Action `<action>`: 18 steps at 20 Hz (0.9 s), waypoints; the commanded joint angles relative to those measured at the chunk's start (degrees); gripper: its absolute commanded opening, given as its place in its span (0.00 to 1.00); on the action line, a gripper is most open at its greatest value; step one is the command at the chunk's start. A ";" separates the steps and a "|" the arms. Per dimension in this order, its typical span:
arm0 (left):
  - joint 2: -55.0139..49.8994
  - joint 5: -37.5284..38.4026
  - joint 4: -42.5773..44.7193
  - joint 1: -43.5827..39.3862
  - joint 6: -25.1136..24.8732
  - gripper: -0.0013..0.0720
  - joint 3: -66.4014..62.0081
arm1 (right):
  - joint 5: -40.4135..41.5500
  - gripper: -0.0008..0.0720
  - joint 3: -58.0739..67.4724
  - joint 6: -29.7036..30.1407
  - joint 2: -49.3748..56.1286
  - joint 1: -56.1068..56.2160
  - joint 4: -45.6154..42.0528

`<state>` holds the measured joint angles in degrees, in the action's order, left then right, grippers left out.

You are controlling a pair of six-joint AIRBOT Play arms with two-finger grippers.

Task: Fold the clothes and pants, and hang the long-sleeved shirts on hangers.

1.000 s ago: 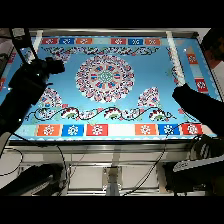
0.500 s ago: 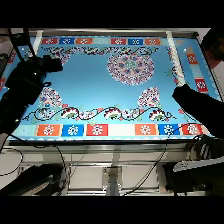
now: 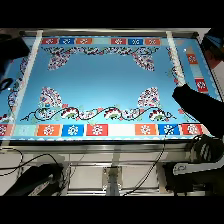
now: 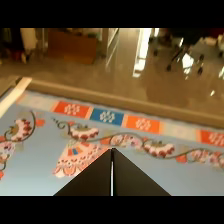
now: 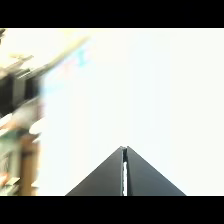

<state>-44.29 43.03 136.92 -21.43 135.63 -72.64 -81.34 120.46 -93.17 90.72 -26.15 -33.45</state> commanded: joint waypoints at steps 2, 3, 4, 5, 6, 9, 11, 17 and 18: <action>4.66 -0.31 -0.70 0.11 0.00 0.07 -0.24 | 1.51 0.04 0.07 1.38 -0.28 6.64 6.95; 4.79 -0.31 -0.70 0.11 0.00 0.07 -0.24 | 1.62 0.04 0.07 1.38 -0.31 7.37 6.56; 4.74 -0.33 -0.70 0.11 0.00 0.07 -0.24 | 1.60 0.04 0.04 1.36 -0.28 7.74 6.34; 4.72 -0.31 -0.70 0.11 0.00 0.07 -0.22 | 1.62 0.04 0.07 1.36 -0.31 8.04 6.38; 4.72 -0.31 -0.68 0.11 0.00 0.07 -0.22 | 1.62 0.04 0.07 1.33 -0.31 8.07 6.43; 4.72 -0.33 -0.68 0.11 0.00 0.07 -0.22 | 1.62 0.04 0.07 1.33 -0.31 8.04 6.38; 4.72 -0.33 -0.68 0.11 0.00 0.07 -0.22 | 1.62 0.04 0.07 1.33 -0.31 8.04 6.36; 4.72 -0.33 -0.68 0.11 0.00 0.07 -0.22 | 1.62 0.04 0.04 1.33 -0.31 8.04 6.36; 4.72 -0.33 -0.68 0.11 0.00 0.07 -0.22 | 1.62 0.04 0.07 1.33 -0.31 8.07 6.36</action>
<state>-39.62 42.70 136.25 -21.39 135.63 -72.82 -79.72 120.46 -91.83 90.43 -18.13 -27.16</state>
